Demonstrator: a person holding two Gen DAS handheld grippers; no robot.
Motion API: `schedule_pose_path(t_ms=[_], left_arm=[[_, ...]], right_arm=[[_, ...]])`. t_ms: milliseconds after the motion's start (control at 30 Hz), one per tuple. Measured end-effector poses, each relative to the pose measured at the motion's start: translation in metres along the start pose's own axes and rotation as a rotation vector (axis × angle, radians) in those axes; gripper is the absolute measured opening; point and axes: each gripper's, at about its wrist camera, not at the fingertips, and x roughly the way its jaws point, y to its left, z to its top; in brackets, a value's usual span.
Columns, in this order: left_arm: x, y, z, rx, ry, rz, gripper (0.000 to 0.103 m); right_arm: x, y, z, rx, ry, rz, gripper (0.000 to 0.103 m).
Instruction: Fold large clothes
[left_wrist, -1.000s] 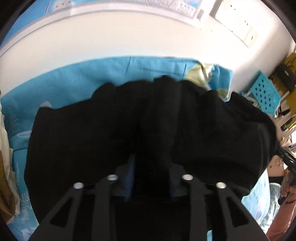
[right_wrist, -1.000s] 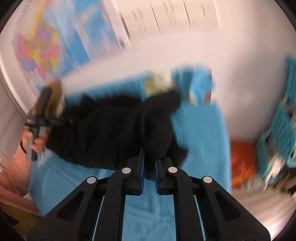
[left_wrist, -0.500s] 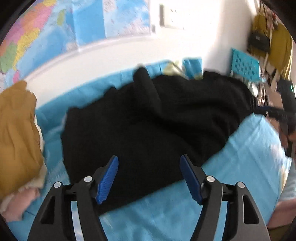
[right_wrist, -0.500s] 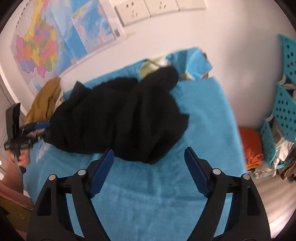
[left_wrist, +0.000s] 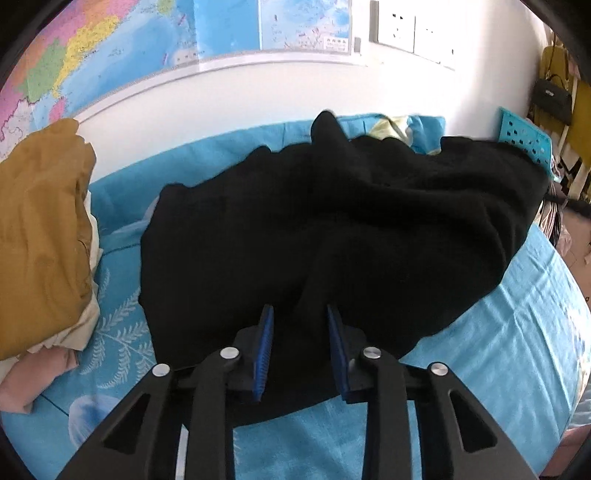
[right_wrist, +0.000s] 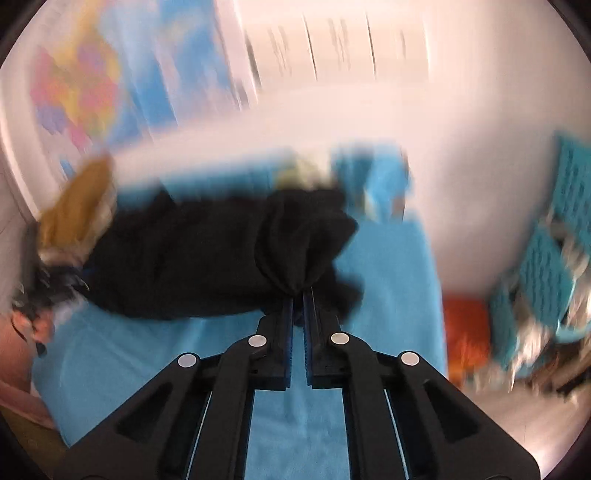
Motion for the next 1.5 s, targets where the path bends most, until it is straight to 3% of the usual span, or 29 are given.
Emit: schedule_pose_path(t_ms=[67, 133, 167, 200, 267, 333, 433, 567, 633, 733, 767, 800, 867, 1033, 1100, 1167, 1267, 1333, 1500], left_arm=[[-0.005, -0.002, 0.001, 0.014, 0.007, -0.004, 0.037], [-0.023, 0.0, 0.001, 0.022, -0.01, -0.01, 0.047], [-0.026, 0.001, 0.003, 0.017, -0.023, -0.009, 0.048], [-0.034, 0.003, 0.009, 0.015, -0.046, -0.017, 0.048], [-0.042, 0.004, 0.022, 0.012, -0.086, -0.044, 0.049], [-0.04, 0.0, 0.034, 0.024, -0.101, -0.021, 0.049], [-0.024, -0.009, 0.05, 0.037, -0.093, 0.014, 0.049], [0.006, -0.01, 0.067, 0.014, -0.024, 0.025, 0.049], [0.021, -0.008, 0.074, -0.008, 0.013, 0.015, 0.048], [0.038, -0.001, 0.079, -0.04, 0.046, 0.02, 0.048], [0.044, 0.003, 0.081, -0.053, 0.06, 0.023, 0.049], [0.047, 0.004, 0.081, -0.06, 0.066, 0.022, 0.049], [0.052, 0.009, 0.081, -0.071, 0.073, 0.017, 0.048], [0.052, 0.018, 0.08, -0.089, 0.054, 0.009, 0.048], [0.052, 0.021, 0.079, -0.103, 0.044, 0.026, 0.048], [0.054, 0.022, 0.077, -0.114, 0.052, 0.037, 0.047], [0.05, 0.022, 0.072, -0.108, 0.058, 0.08, 0.046], [0.042, 0.023, 0.071, -0.103, 0.043, 0.092, 0.049], [0.013, 0.015, 0.067, -0.059, -0.031, 0.186, 0.058]], right_arm=[[0.013, -0.015, -0.014, 0.066, 0.085, 0.049, 0.008], [0.0, -0.024, -0.016, 0.114, 0.053, 0.063, 0.017], [-0.009, -0.026, -0.014, 0.113, 0.024, 0.069, 0.031], [-0.024, -0.026, -0.01, 0.117, -0.021, 0.081, 0.054], [-0.045, -0.023, 0.002, 0.111, -0.1, 0.09, 0.057], [-0.05, -0.003, 0.022, 0.056, -0.131, 0.125, 0.057], [-0.031, 0.037, 0.048, -0.044, -0.1, 0.151, 0.057], [0.026, 0.081, 0.082, -0.137, 0.0, 0.163, 0.077], [0.067, 0.105, 0.092, -0.179, 0.095, 0.197, 0.076], [0.11, 0.123, 0.091, -0.233, 0.18, 0.137, 0.071], [0.126, 0.127, 0.088, -0.259, 0.202, 0.082, 0.056], [0.132, 0.128, 0.086, -0.272, 0.21, 0.06, 0.031], [0.128, 0.118, 0.09, -0.225, 0.179, 0.096, 0.009], [0.077, 0.071, 0.116, -0.022, -0.024, 0.136, 0.008], [0.086, 0.063, 0.118, 0.03, 0.0, 0.17, 0.012], [0.11, 0.07, 0.112, -0.016, 0.085, 0.129, 0.018], [0.129, 0.084, 0.101, -0.082, 0.133, 0.005, 0.049], [0.119, 0.081, 0.099, -0.059, 0.109, 0.006, 0.052], [0.066, 0.072, 0.092, -0.015, -0.013, 0.13, 0.053]])
